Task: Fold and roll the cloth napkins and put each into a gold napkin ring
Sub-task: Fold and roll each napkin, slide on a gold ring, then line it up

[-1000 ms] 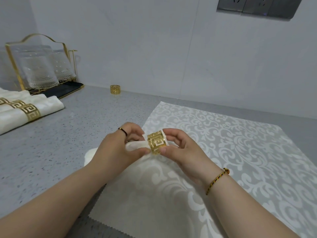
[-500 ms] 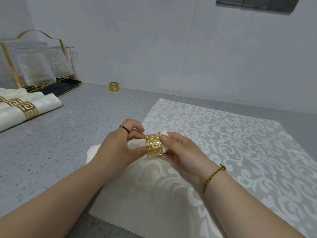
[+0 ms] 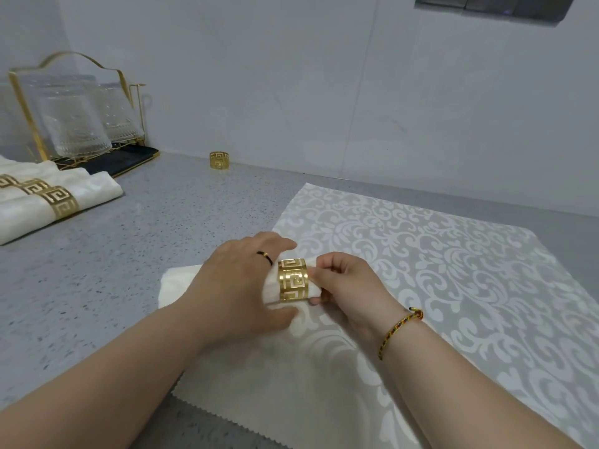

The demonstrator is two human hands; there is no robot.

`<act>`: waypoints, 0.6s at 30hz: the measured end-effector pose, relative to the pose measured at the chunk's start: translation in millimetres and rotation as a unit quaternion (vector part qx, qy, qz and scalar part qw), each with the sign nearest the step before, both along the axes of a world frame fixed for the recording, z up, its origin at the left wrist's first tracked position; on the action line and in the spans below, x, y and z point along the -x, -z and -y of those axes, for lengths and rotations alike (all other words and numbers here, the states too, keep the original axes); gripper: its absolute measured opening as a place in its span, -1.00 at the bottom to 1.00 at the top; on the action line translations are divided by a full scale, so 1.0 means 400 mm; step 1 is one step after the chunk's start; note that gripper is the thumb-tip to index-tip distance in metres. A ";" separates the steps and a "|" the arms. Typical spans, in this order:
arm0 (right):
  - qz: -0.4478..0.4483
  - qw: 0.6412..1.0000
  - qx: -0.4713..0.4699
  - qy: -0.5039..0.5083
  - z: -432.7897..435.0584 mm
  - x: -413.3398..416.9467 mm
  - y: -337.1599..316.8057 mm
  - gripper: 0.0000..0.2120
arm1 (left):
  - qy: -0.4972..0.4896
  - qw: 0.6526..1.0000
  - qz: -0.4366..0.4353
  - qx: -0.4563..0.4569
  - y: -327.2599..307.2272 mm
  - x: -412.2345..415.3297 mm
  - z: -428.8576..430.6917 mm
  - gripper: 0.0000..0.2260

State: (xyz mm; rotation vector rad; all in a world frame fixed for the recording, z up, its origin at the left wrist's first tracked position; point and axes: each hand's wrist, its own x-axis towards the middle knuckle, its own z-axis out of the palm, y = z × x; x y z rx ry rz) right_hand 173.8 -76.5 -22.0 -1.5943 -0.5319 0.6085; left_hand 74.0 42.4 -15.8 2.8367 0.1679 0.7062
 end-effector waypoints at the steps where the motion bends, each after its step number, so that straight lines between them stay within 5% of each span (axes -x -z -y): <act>1: 0.006 1.000 0.001 0.000 -0.002 0.004 -0.002 -0.77 | -0.005 0.999 -0.011 -0.033 0.001 -0.004 0.007 -0.21; 6: 0.014 1.000 0.002 -0.007 -0.001 0.007 -0.005 -0.76 | -0.057 0.993 -0.060 -0.081 0.008 -0.030 0.011 -0.58; 18: -0.032 0.999 -0.018 -0.017 0.031 -0.033 -0.021 -0.77 | -0.098 0.993 -0.055 -0.036 -0.006 -0.002 -0.035 -0.65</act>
